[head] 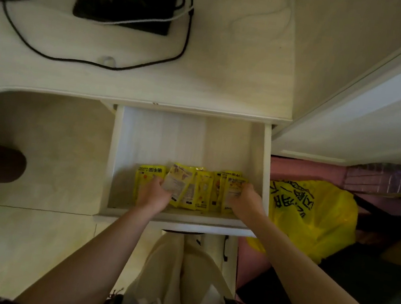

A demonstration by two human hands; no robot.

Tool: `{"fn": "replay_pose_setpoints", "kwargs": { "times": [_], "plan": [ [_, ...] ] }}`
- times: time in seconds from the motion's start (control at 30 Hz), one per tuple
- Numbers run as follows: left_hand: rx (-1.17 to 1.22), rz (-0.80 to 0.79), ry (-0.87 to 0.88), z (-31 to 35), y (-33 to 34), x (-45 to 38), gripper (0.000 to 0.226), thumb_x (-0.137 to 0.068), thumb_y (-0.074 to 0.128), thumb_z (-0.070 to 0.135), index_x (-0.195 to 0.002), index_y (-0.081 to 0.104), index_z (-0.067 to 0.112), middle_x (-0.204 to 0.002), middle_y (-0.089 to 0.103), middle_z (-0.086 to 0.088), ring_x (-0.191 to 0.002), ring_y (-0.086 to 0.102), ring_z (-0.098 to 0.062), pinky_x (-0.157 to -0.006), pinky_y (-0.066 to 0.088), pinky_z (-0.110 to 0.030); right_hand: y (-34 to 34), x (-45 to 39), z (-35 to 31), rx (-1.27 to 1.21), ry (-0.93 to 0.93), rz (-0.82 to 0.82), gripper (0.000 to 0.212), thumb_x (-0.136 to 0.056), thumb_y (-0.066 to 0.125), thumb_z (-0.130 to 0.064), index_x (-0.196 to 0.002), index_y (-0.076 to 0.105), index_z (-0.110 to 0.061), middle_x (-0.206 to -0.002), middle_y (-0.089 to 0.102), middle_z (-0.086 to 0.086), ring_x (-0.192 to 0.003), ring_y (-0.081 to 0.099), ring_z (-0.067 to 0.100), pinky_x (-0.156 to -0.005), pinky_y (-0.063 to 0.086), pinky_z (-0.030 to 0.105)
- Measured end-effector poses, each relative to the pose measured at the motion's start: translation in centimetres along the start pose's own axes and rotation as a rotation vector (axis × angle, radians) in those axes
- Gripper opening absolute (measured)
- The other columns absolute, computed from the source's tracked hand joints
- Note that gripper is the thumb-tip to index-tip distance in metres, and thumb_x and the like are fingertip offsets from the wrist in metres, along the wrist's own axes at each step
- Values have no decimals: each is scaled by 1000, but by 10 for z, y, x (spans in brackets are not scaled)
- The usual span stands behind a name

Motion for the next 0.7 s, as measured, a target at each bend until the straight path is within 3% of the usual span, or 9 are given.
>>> {"fn": "replay_pose_setpoints", "kwargs": {
  "times": [0.07, 0.2, 0.33, 0.43, 0.7],
  "plan": [
    [1, 11, 20, -2, -8, 12, 33, -88, 62, 17, -120, 61, 10, -120, 64, -9, -108, 60, -28, -76, 41, -27, -5, 13, -8, 21, -67, 2, 52, -89, 48, -13, -138, 34, -7, -125, 54, 17, -106, 57, 33, -75, 41, 31],
    [34, 58, 73, -6, -23, 38, 39, -87, 63, 15, -126, 57, 9, -126, 62, -10, -113, 59, -28, -93, 48, -37, -11, 41, -32, 118, -245, 28, 42, -94, 46, -16, -135, 38, -8, -125, 54, 16, -105, 55, 31, -73, 39, 29],
    [42, 189, 177, -5, -40, 66, 36, -89, 61, 16, -124, 58, 10, -121, 65, -9, -111, 60, -26, -90, 46, -32, -10, 69, -61, 205, -439, 56, 46, -96, 46, -17, -140, 34, -11, -135, 50, 13, -113, 56, 31, -85, 49, 35],
    [50, 300, 243, -12, -54, 87, 33, -90, 60, 18, -122, 59, 14, -112, 68, -7, -105, 61, -25, -87, 51, -37, -1, 87, -81, 268, -545, 48, 48, -95, 48, -18, -141, 34, -13, -138, 48, 11, -118, 54, 30, -92, 51, 40],
    [60, 514, 178, -75, -89, 134, 34, -92, 52, 17, -126, 54, 17, -114, 64, -3, -110, 53, -23, -89, 49, -41, 57, 125, -136, 543, -786, -19, 39, -95, 46, -21, -132, 40, -9, -128, 52, 13, -116, 52, 30, -95, 48, 41]
  ]
}}
Point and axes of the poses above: each hand's wrist, its own x-axis away from the middle knuckle, its own y-axis out of the palm, z = x × y, the point moved 5 cm from there along -x, towards the middle knuckle
